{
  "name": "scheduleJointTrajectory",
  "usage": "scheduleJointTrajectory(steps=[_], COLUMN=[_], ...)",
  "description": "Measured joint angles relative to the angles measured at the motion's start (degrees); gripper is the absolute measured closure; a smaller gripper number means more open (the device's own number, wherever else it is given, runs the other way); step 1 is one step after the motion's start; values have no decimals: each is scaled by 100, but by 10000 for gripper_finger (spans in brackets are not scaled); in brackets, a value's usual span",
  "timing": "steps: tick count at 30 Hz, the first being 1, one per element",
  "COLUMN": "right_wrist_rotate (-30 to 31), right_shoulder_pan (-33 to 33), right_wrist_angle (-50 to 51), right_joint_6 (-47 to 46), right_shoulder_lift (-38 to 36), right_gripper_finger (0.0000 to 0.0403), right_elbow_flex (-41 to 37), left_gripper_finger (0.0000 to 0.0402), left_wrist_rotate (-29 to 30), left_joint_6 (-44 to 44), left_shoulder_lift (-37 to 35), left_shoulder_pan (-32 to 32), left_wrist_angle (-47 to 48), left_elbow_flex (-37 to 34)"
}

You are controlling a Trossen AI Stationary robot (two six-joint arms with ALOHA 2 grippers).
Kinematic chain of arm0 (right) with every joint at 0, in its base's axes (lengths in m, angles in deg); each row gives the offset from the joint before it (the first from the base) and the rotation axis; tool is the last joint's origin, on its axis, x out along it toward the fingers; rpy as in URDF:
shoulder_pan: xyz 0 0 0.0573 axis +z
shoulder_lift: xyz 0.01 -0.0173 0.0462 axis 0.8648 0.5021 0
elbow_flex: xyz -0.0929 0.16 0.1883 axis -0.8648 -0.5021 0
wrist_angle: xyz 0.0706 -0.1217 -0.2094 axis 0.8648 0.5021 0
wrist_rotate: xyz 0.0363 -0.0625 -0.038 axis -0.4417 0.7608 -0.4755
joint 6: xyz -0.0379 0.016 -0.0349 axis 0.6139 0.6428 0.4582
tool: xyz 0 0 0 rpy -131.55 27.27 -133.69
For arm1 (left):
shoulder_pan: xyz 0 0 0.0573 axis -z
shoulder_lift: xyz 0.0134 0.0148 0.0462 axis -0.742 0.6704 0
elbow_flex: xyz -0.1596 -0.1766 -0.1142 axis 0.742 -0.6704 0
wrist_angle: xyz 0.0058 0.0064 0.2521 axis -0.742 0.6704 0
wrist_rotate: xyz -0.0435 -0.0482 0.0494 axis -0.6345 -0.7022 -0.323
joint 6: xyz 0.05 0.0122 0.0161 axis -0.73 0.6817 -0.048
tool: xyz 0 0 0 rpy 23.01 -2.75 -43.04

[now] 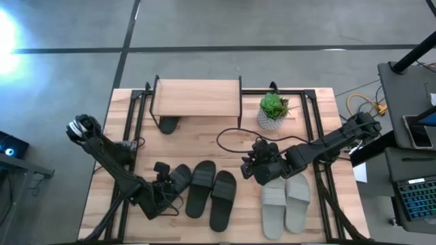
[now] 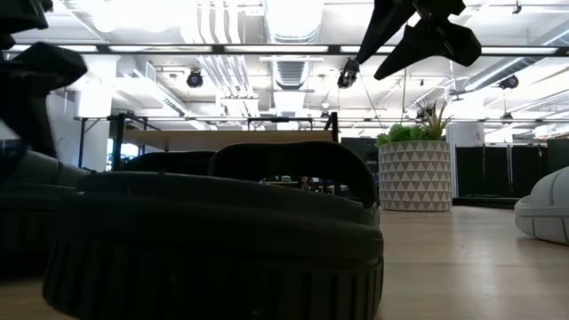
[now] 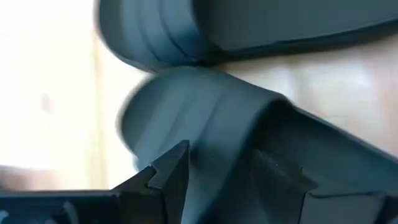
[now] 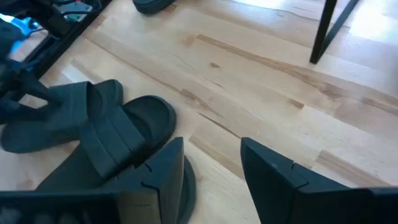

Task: Pick and place slides into the shelf
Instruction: Put the black slide under the shelf

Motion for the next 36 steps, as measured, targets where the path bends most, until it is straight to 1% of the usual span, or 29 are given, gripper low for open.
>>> scheduleJointTrajectory(steps=[4,7,9,12,17,18,20,22,23,24,26,30,32,34,36], right_wrist_rotate=[-39,-55,-69,-219,-309,-310,-309,-309,-309,-309,-309,-350,-355,-395,-480], right_shoulder_pan=[-23,-38,-38,-61,-97,-101,-114,-127,-132,-146,-156,-173,-173,-173,-173], right_wrist_angle=[34,37,36,42,43,43,43,43,42,42,41,36,34,21,21], right_joint_6=[0,-1,-3,-3,-7,-7,-7,-7,-7,-7,-19,-42,-44,-98,-175], right_shoulder_lift=[0,0,0,0,0,0,0,0,0,0,0,0,0,0,0], right_gripper_finger=[246,246,246,246,246,246,246,246,246,246,246,246,246,246,246], right_elbow_flex=[0,0,0,-2,-2,-4,-4,-4,-4,-4,-4,-4,-4,-4,-4], left_gripper_finger=[252,252,259,288,379,389,392,390,390,390,390,389,389,389,389], left_wrist_rotate=[644,1031,1142,1154,1167,1220,1598,2164,2323,2329,2184,2020,1745,1433,1439], left_joint_6=[-532,-580,-578,-575,-578,-576,-601,-649,-774,-962,-1540,-3265,-3862,-4240,-4506], left_shoulder_lift=[299,495,604,714,578,500,327,160,80,-3,-178,-404,-469,-489,-504], left_shoulder_pan=[-11,-13,-46,-121,-341,-416,-594,-825,-984,-1168,-1550,-2242,-2658,-3044,-3393], left_wrist_angle=[68,121,140,328,1047,1136,1160,1082,968,773,123,-1836,-2595,-2940,-2948], left_elbow_flex=[164,220,220,220,217,196,82,-92,-165,-233,-437,-872,-1025,-1092,-1135])
